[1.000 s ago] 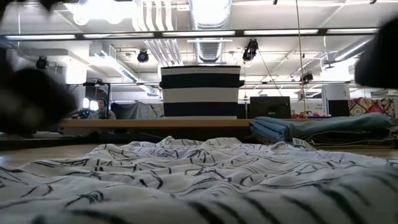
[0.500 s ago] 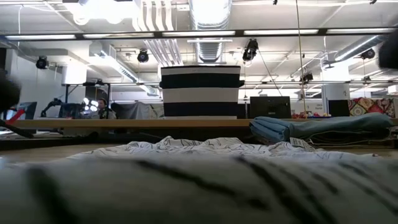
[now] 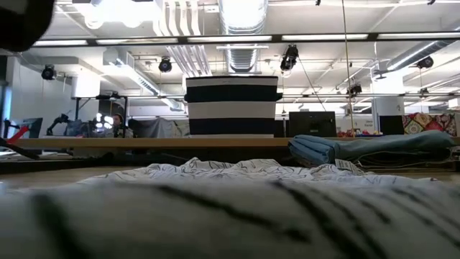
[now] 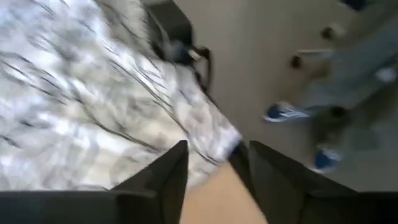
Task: Fold Laundry from Bin
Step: Fold the white shirt
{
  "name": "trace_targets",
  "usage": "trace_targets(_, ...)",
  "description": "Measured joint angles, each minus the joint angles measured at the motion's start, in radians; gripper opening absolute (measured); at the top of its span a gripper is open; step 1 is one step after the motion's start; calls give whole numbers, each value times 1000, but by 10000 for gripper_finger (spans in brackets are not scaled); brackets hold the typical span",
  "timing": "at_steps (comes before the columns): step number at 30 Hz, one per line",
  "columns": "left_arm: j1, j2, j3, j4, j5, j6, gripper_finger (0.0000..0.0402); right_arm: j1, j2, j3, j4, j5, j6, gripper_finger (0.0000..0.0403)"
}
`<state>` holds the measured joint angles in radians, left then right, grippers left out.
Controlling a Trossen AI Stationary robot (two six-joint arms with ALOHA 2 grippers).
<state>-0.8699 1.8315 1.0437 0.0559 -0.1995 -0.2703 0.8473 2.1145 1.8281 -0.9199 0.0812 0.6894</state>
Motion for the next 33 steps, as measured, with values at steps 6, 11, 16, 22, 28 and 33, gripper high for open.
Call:
trace_targets(6, 0, 69, 35, -9, -81, 147, 200, 30, 3, -10, -69, 173, -193, 225)
trace_targets(11, -6, 147, 91, -34, -79, 220, 204, 32, 3, -70, -35, 182, -292, 245)
trace_targets(16, -4, 235, 189, -35, -71, 224, 192, 31, 10, -121, 91, 177, -361, 241)
trace_targets(22, 5, 308, 267, -73, -20, 165, 166, 23, 37, -144, 129, 131, -341, 231)
trace_targets(28, 18, 305, 254, -77, -3, 24, 86, 13, 40, -146, 163, 120, -336, 184)
trace_targets(33, 29, 283, 248, -147, 3, -38, 11, -6, 40, -146, 196, 120, -212, 82)
